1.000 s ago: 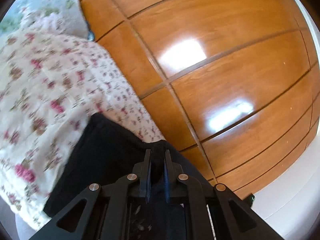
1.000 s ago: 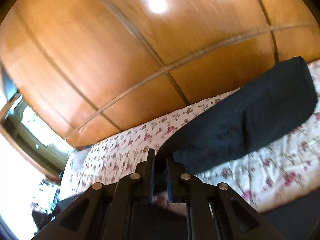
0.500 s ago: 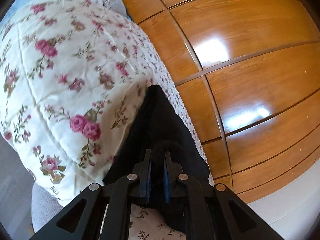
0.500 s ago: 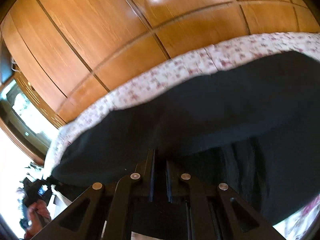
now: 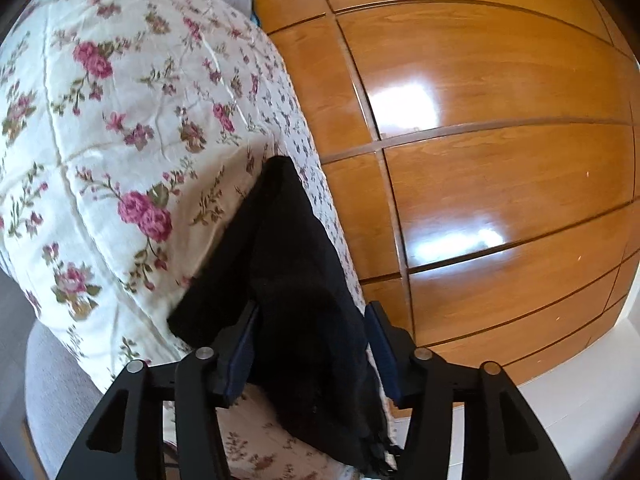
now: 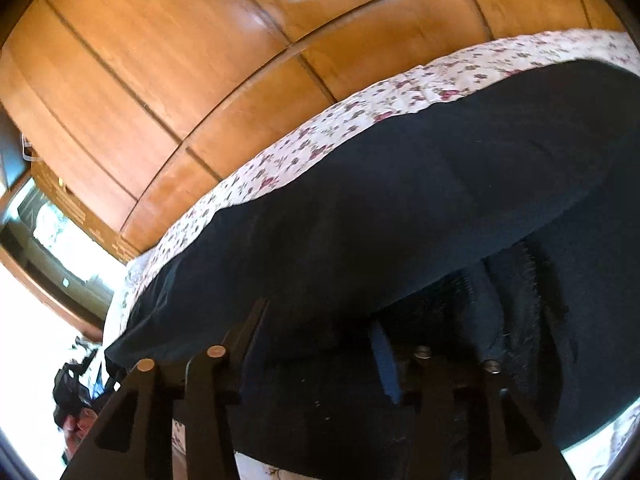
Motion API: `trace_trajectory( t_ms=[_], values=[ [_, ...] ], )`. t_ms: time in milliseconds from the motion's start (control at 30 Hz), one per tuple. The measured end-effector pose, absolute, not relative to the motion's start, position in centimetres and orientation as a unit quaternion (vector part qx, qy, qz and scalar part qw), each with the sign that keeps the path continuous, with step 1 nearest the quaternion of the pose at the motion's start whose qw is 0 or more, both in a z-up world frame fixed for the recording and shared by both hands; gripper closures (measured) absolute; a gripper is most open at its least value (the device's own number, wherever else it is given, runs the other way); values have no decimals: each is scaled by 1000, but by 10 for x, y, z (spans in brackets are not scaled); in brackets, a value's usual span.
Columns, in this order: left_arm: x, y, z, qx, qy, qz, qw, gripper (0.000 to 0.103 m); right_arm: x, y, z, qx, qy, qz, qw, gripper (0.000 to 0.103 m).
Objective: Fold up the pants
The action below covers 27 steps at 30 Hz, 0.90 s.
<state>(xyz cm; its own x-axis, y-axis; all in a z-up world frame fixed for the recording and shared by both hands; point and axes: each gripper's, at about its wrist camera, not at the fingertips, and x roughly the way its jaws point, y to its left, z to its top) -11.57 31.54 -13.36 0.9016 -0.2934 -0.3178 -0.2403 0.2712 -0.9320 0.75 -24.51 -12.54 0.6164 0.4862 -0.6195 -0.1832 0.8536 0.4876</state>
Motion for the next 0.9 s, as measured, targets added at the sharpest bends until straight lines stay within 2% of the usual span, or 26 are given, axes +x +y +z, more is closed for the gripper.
trace_trajectory(
  t_ms=[100, 300, 367, 467, 633, 767, 900],
  values=[
    [-115, 317, -129, -613, 214, -21, 760, 50, 9, -238, -127, 203, 402, 204, 869, 51],
    [-126, 313, -98, -559, 200, 34, 804, 50, 14, -230, -129, 235, 413, 224, 851, 51],
    [-123, 304, -92, -541, 213, 25, 813, 58, 12, -223, -129, 235, 419, 238, 844, 51],
    [-113, 290, -91, -539, 244, -6, 806, 63, 11, -212, -131, 221, 425, 253, 840, 51],
    [-103, 285, -95, -567, 274, -27, 776, 63, 16, -199, -132, 224, 437, 270, 828, 51],
    [-129, 297, -60, -501, 224, 75, 833, 62, 14, -188, -132, 217, 448, 291, 817, 51],
    [-119, 295, -65, -524, 260, 50, 810, 62, 16, -180, -138, 208, 454, 289, 817, 49]
  ],
)
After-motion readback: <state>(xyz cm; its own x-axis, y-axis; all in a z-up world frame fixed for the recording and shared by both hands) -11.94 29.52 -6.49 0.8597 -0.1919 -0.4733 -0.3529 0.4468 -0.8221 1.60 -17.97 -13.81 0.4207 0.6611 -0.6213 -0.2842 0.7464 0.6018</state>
